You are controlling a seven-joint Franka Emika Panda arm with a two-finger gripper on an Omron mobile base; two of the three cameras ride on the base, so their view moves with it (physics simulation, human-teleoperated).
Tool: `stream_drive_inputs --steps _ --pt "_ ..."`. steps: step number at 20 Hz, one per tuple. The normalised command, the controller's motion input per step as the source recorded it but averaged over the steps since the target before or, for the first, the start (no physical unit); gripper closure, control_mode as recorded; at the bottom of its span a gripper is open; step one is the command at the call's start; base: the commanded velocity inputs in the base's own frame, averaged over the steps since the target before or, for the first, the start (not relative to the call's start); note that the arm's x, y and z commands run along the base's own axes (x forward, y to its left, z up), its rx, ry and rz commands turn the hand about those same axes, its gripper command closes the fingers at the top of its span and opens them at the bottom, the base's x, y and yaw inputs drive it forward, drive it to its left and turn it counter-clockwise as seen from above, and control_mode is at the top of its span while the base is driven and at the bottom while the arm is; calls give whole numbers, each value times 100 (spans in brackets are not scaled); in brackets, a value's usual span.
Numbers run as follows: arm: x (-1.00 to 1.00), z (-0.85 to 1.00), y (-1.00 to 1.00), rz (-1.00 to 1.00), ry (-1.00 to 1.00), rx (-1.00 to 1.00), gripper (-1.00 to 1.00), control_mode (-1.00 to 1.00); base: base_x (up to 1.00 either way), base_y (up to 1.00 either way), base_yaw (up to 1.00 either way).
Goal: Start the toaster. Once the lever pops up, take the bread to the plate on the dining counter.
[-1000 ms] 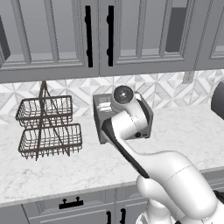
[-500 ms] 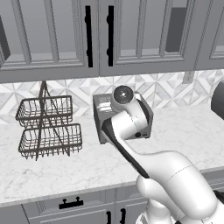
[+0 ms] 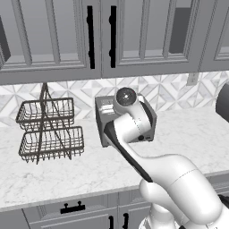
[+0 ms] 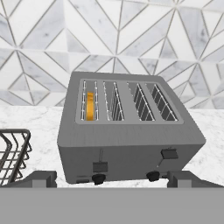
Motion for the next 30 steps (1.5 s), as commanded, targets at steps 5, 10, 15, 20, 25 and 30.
stream_drive_inputs --steps 5,10,15,20,25,30 --pt "0 0 0 0 0 0 -100 -100 0 0 0" --pt "0 0 0 0 0 0 -100 -100 0 0 0" --pt "0 0 0 0 0 0 -100 -100 0 0 0" --pt "0 0 0 0 0 0 -100 -100 0 0 0" --pt "0 0 0 0 0 0 -100 -100 0 0 0" --pt "0 0 0 0 0 0 -100 -100 0 0 0"
